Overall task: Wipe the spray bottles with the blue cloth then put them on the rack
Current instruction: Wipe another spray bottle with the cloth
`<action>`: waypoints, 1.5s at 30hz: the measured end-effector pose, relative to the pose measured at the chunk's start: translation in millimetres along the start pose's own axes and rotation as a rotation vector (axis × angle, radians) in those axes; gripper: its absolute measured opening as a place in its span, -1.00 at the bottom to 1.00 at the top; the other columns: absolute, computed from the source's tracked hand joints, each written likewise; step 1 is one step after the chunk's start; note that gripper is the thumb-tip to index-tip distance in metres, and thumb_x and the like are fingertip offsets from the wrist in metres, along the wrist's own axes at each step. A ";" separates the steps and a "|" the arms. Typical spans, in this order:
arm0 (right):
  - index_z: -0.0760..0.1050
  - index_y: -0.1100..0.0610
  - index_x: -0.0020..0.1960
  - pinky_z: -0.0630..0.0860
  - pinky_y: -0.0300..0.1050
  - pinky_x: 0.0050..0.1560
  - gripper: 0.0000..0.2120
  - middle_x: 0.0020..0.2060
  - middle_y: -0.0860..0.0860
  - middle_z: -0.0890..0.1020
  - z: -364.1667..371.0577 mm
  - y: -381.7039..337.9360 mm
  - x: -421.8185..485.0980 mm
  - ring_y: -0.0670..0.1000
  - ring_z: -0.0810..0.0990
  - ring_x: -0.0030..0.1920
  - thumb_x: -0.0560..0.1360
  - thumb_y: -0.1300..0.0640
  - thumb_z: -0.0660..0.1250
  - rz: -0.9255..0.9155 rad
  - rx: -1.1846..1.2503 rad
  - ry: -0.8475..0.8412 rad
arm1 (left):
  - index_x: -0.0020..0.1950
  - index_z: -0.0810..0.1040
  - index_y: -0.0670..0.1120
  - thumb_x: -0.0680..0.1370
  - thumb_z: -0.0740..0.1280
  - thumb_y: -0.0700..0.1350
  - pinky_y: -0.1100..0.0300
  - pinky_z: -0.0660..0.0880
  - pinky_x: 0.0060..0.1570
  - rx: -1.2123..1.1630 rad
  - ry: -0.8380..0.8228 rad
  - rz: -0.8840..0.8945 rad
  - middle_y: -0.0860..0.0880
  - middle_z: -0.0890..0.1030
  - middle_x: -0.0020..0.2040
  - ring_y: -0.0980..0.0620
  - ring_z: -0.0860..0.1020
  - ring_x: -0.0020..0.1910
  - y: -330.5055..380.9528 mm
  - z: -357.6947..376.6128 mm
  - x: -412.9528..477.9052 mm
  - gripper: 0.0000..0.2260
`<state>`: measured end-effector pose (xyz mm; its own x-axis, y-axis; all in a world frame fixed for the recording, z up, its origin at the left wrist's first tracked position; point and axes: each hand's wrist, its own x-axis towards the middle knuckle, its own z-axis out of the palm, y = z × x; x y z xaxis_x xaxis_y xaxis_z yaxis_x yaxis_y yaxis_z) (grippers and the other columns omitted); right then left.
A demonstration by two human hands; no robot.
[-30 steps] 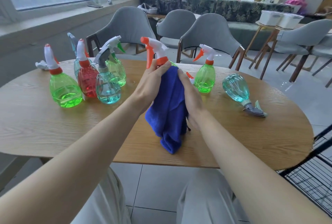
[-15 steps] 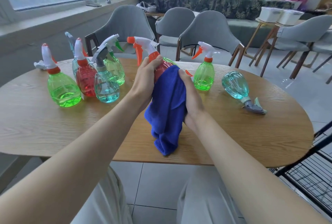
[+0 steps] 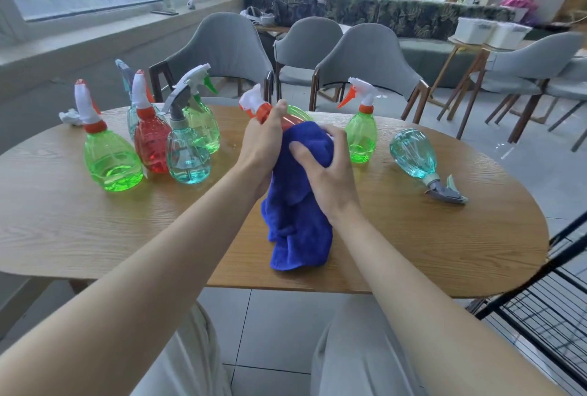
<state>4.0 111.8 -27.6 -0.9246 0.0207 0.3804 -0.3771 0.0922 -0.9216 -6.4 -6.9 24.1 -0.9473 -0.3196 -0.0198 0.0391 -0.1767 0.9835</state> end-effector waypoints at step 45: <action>0.69 0.08 0.20 0.63 -0.11 0.12 -0.60 0.08 0.05 0.77 -5.4 -15.2 17.4 0.00 0.75 0.10 0.67 -0.20 0.29 0.454 0.419 -0.234 | 0.27 0.54 -0.12 0.73 0.32 -0.05 -0.11 0.54 0.40 0.008 -0.427 0.071 -0.09 0.69 0.18 -0.07 0.67 0.19 1.4 -29.4 -8.3 -0.81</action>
<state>-6.0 116.1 -6.5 -0.9663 -0.2547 -0.0366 0.1077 -0.2713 -0.9565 10.9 -31.9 20.3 -0.9890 0.0833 0.1223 0.1079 -0.1601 0.9812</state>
